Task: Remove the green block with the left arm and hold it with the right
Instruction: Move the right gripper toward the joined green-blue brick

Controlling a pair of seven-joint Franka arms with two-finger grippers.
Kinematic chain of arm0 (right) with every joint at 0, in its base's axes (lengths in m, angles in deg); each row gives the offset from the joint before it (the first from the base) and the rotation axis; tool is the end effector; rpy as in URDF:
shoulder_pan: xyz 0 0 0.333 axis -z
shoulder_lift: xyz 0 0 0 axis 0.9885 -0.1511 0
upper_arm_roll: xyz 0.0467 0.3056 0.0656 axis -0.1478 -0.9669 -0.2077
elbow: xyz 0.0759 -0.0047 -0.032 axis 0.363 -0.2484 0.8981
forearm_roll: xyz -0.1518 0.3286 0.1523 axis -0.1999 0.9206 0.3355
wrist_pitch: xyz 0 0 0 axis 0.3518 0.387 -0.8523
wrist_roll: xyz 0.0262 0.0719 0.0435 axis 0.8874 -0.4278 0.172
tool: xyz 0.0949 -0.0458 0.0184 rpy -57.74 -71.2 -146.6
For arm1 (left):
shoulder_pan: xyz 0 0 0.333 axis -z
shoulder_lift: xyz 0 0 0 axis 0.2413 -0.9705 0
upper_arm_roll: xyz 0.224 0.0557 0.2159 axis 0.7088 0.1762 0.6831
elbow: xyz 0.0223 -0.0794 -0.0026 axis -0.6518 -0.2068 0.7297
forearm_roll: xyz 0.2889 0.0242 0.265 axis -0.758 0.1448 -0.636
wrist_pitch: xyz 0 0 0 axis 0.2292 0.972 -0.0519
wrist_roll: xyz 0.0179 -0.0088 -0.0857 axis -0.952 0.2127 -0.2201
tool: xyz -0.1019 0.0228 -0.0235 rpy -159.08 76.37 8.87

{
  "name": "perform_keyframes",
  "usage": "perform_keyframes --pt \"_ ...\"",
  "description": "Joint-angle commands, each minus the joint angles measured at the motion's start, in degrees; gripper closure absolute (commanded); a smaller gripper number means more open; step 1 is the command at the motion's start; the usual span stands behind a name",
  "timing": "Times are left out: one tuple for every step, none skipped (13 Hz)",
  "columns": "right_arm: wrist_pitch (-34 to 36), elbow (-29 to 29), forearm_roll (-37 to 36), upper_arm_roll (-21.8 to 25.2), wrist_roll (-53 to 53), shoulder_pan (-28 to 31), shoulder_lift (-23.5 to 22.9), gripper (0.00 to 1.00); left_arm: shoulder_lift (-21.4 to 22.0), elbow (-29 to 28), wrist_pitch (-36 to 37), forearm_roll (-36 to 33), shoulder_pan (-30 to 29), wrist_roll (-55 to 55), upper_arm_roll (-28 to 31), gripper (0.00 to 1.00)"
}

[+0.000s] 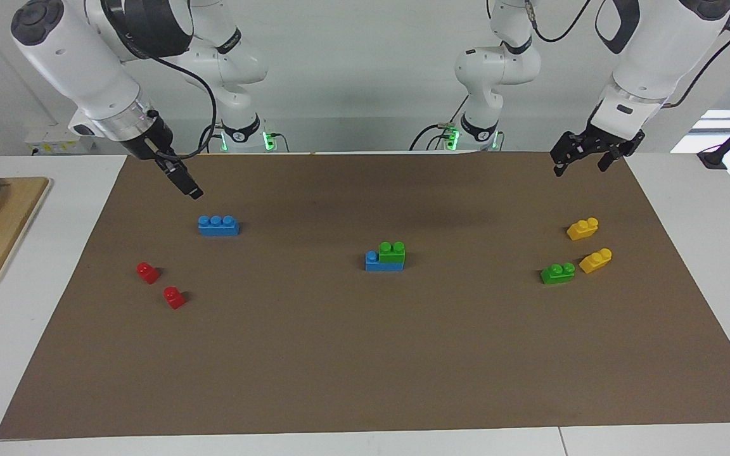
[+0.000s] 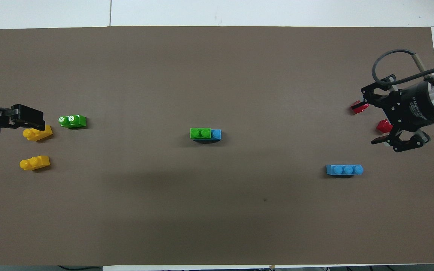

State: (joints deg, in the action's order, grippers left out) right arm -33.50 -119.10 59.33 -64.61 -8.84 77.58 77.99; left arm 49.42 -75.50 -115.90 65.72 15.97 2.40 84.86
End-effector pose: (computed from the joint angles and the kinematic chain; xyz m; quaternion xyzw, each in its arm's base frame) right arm 0.5519 0.0455 0.5700 -0.8249 0.5452 0.1166 0.0938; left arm 0.5361 -0.0415 0.6111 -0.9996 -0.0081 0.0232 0.0157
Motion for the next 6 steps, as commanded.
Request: perform_keyframes --pt "-2.05 -1.47 4.62 -0.1 7.47 -0.75 -0.59 0.06 0.57 0.25 1.18 0.46 0.1 0.06 0.36 0.0" --pt "-2.49 -1.56 5.94 -0.01 8.79 -0.75 -1.03 0.06 0.57 0.25 1.18 0.46 0.1 0.06 0.28 0.0" --pt "-2.66 -1.82 7.61 -0.01 10.11 -0.75 -1.73 0.06 0.57 0.25 1.1 0.46 0.1 0.06 0.28 0.0" --pt "-3.19 -1.91 9.28 -0.01 11.43 -0.75 -2.52 0.06 0.57 0.25 1.18 0.46 0.1 0.06 0.36 0.0" --pt "-4.15 -2.0 10.77 -0.1 12.84 -0.75 -3.22 0.06 0.57 0.25 1.18 0.46 0.1 0.06 0.36 0.0" --pt "-4.94 -2.0 11.48 -0.1 14.24 -0.93 -4.01 0.06 0.57 0.25 1.1 0.46 0.1 0.06 0.28 0.0"
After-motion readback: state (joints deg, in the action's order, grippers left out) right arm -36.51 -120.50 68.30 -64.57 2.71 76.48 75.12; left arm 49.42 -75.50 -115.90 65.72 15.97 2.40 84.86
